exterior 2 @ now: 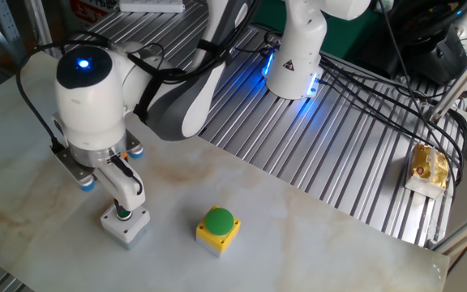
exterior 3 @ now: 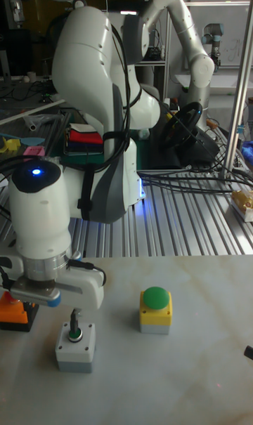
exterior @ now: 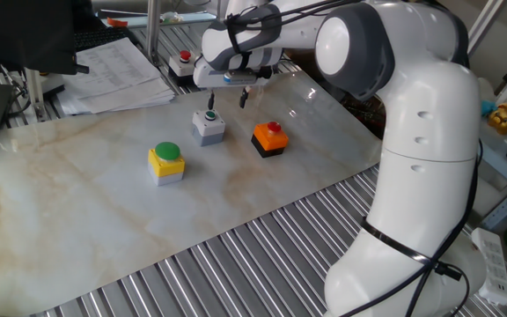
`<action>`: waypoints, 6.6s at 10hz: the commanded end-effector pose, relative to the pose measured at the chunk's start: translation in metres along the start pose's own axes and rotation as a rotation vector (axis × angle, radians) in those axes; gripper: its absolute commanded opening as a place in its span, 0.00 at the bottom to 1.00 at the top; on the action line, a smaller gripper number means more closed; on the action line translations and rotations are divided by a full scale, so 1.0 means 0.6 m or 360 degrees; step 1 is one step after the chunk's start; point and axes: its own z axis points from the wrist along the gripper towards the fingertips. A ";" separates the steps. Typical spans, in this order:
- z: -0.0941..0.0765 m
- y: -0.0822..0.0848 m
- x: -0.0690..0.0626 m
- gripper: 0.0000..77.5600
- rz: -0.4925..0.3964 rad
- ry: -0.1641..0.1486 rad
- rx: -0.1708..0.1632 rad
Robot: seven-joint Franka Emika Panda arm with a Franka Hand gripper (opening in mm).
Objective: Press three buttons from left to right in sequence
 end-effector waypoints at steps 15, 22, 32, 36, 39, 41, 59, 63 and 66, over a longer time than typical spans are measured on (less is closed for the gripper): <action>0.018 -0.001 0.003 1.00 0.0013 -0.0013 0.0000; 0.020 -0.003 0.005 1.00 0.0019 -0.0012 0.0004; 0.025 -0.007 0.011 1.00 0.0020 -0.0019 -0.0002; 0.028 -0.007 0.010 1.00 0.0019 -0.0015 -0.0004; 0.036 -0.005 0.012 1.00 0.0023 -0.0014 -0.0004; 0.045 -0.004 0.013 1.00 0.0027 -0.0021 -0.0005; -0.039 -0.006 0.038 1.00 0.0065 0.0037 -0.0024; -0.040 -0.001 0.051 1.00 0.0022 0.0056 -0.0032; -0.040 -0.001 0.051 0.01 0.0022 0.0056 -0.0032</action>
